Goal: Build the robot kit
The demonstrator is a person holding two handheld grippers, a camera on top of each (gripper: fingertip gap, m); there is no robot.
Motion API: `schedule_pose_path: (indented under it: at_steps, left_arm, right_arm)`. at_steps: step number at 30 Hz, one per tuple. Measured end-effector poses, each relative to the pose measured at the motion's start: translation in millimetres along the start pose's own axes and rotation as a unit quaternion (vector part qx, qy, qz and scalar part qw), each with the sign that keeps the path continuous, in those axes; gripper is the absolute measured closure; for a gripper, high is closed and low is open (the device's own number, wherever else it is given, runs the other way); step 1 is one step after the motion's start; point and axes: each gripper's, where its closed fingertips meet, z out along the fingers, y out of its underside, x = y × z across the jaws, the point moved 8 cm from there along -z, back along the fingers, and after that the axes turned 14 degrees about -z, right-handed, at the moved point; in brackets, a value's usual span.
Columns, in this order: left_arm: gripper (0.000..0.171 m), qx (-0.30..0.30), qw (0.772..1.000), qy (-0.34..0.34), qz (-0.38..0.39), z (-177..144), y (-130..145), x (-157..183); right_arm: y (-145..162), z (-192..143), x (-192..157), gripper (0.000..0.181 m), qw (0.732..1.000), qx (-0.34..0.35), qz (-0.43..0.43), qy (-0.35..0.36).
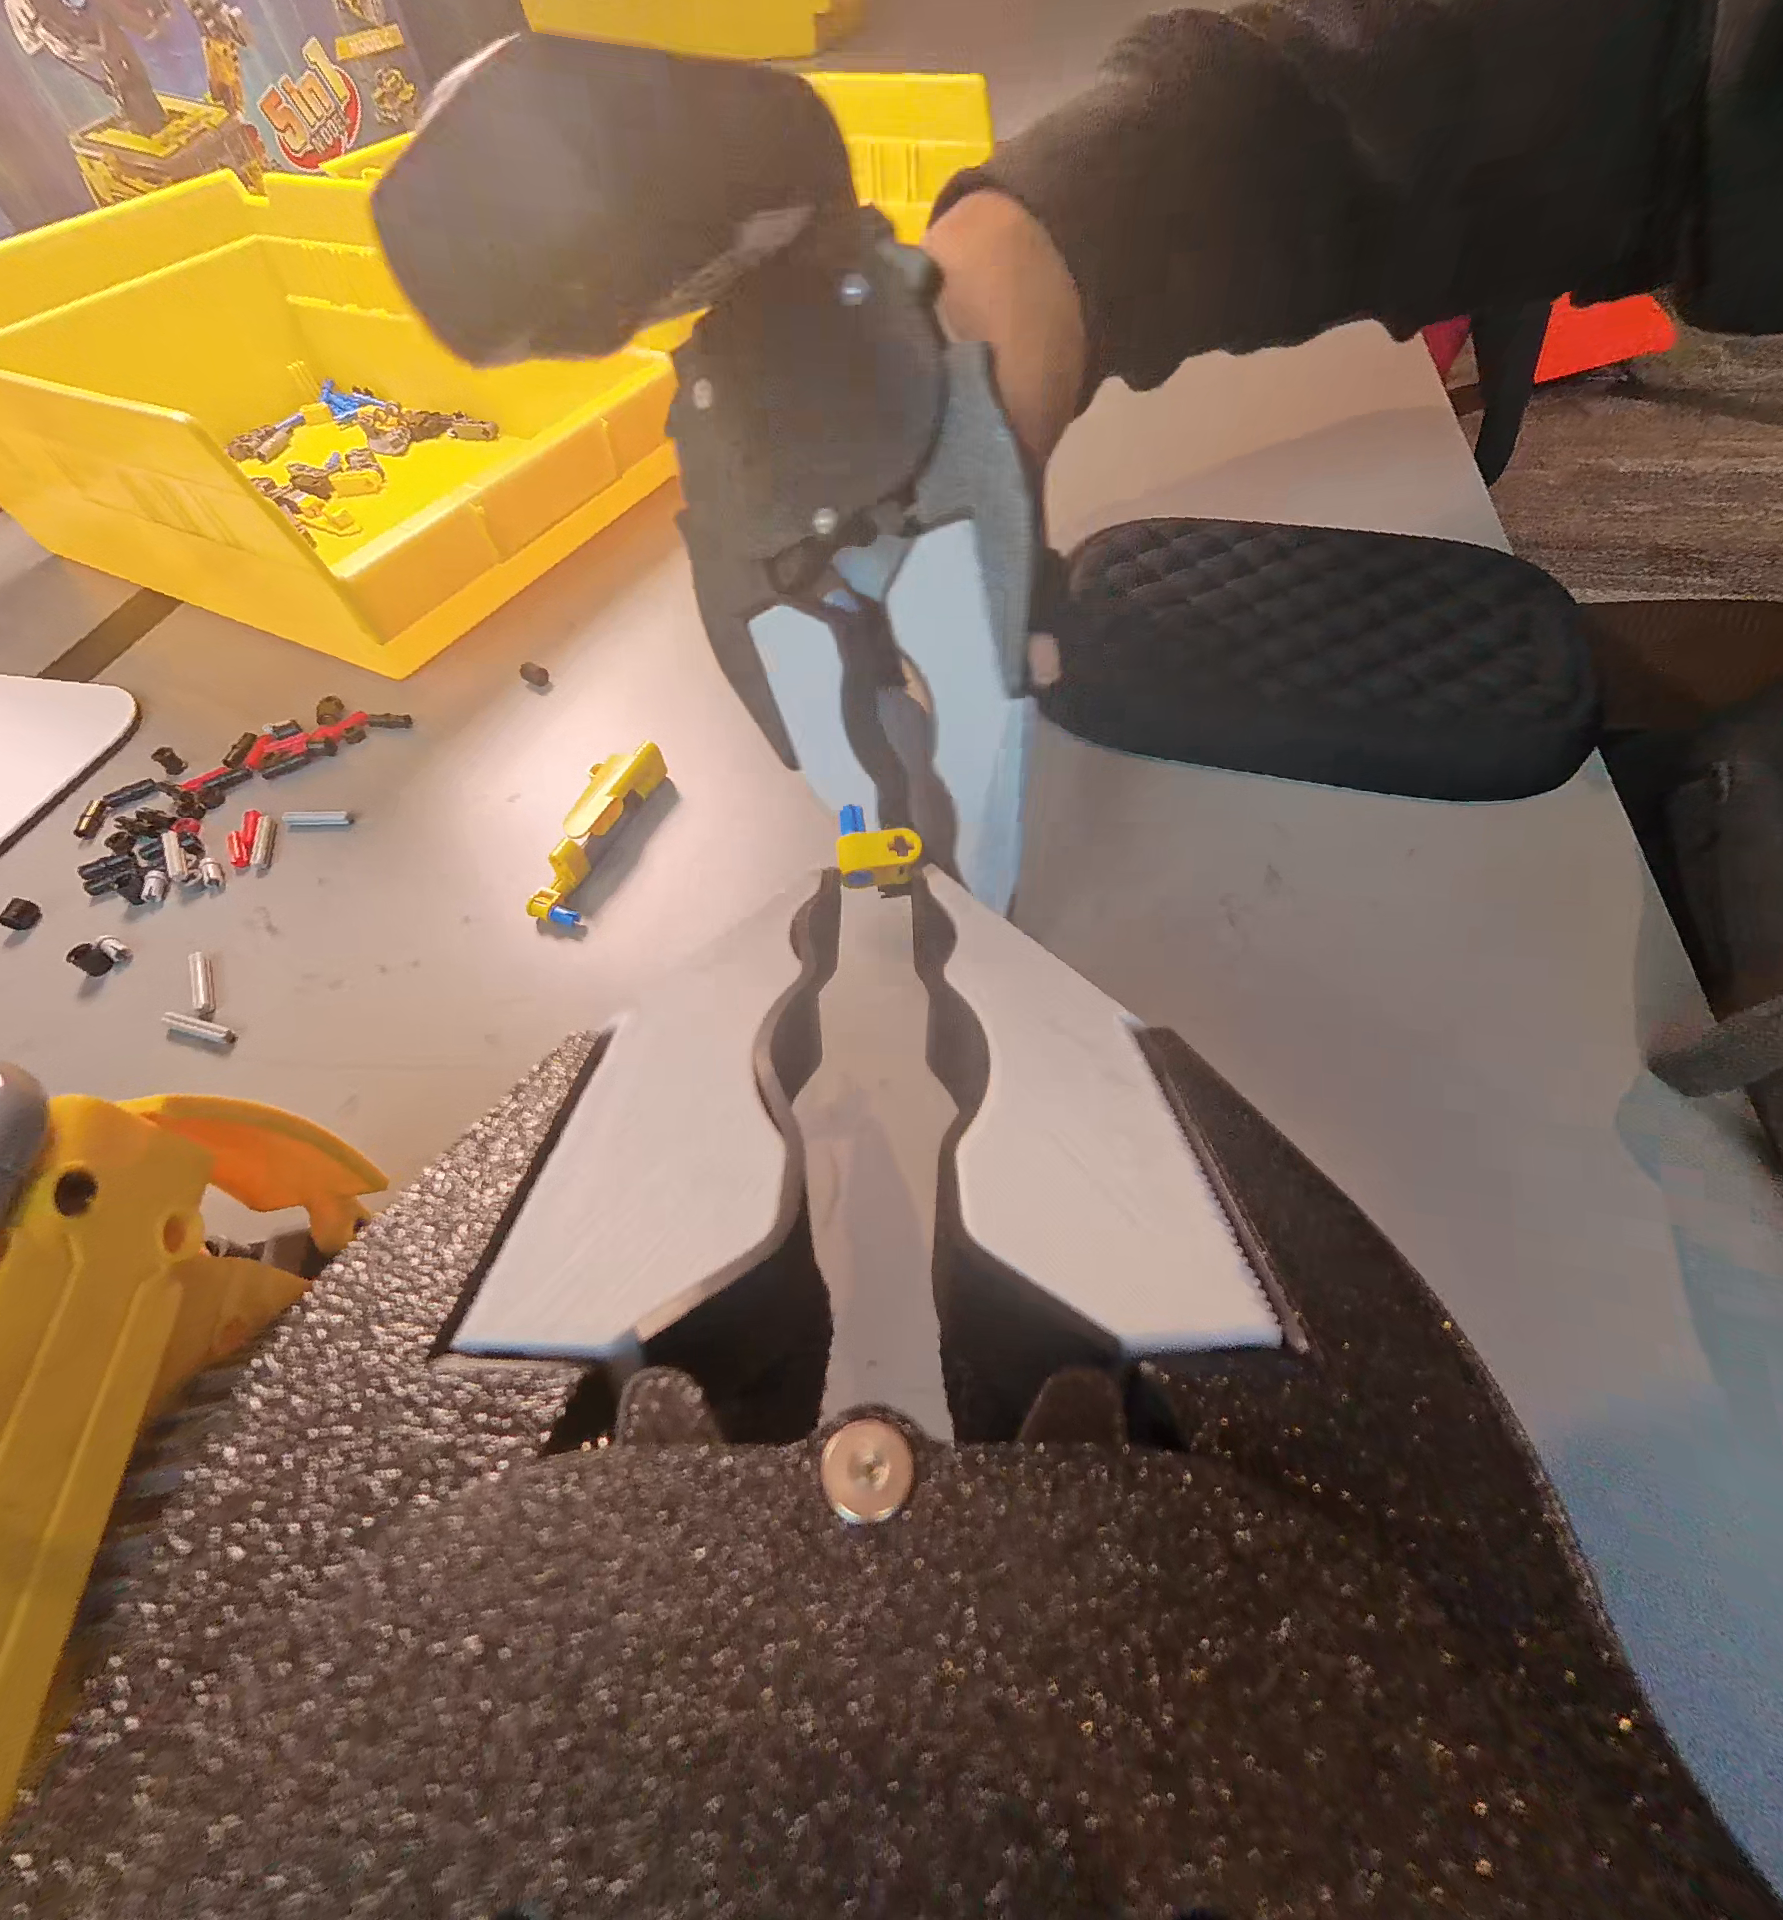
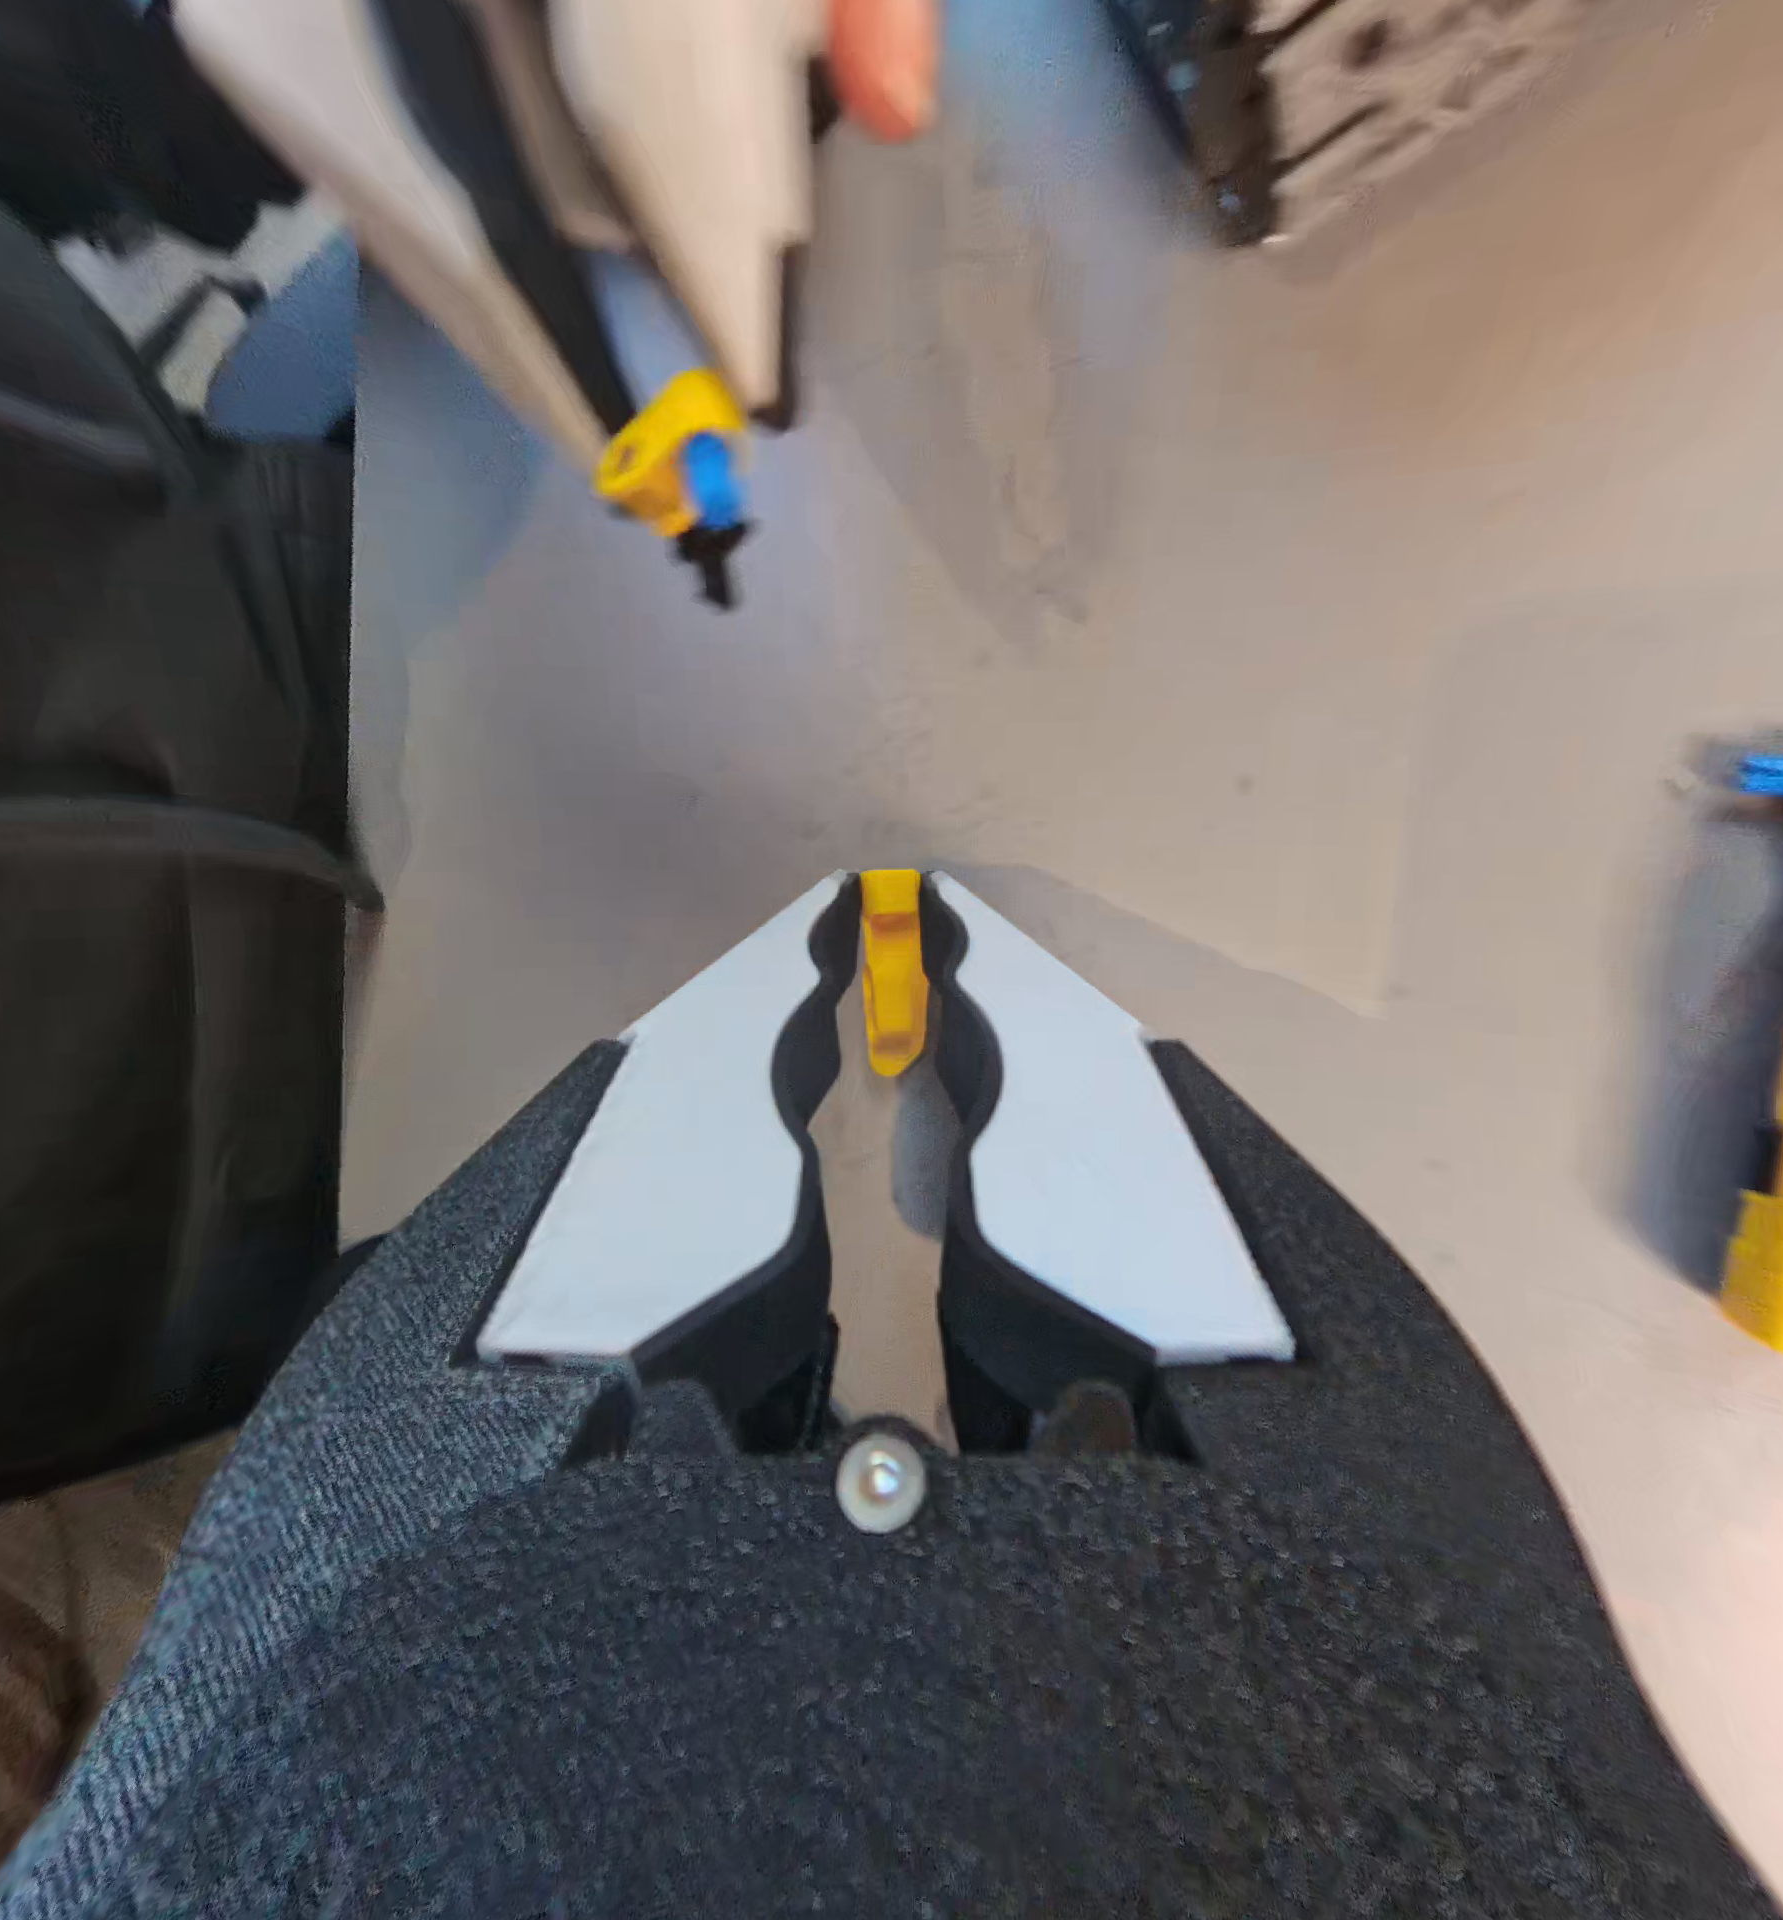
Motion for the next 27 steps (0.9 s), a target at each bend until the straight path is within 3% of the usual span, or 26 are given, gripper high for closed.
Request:
schedule_pose_path:
  at_steps: [6, 12, 15, 17, 18, 21, 27]
  left_arm:
    - [0.159, 0.0, 1.0, 0.001, -0.003, -0.4, 0.1, -0.6]
    - [0.159, -0.001, 1.0, 0.003, -0.006, -0.3, 0.5, -1.1]
    - [0.16, -0.001, 1.0, 0.003, -0.006, -0.1, 0.6, -1.1]
    - [0.16, -0.002, 1.0, 0.004, -0.007, 0.0, 0.7, -1.4]
    - [0.169, -0.002, 1.0, 0.003, -0.006, 0.0, 0.9, -1.3]
    - [0.171, 0.0, 1.0, 0.0, 0.0, -0.1, 0.8, -0.4]
    - [0.171, 0.006, 1.0, -0.001, -0.006, -1.9, -0.2, -1.9]
  right_arm:
    - [2.8, -13.0, 26.0, 0.164, 0.999, 0.011, 0.022, 0.021]
    - [2.6, -26.7, 32.7, 0.171, 0.988, 0.006, -0.065, 0.143]
    - [-0.3, -26.4, 10.6, 0.164, 0.985, 0.001, -0.125, 0.119]
    - [5.5, -23.3, 6.3, 0.162, 0.987, -0.029, -0.117, 0.111]
    - [7.9, -22.8, 7.9, 0.166, 0.988, -0.03, -0.103, 0.114]
    - [9.7, -23.0, 12.3, 0.168, 0.99, -0.005, -0.079, 0.116]
    - [7.9, -16.2, 2.7, 0.165, 0.985, -0.033, -0.115, 0.127]
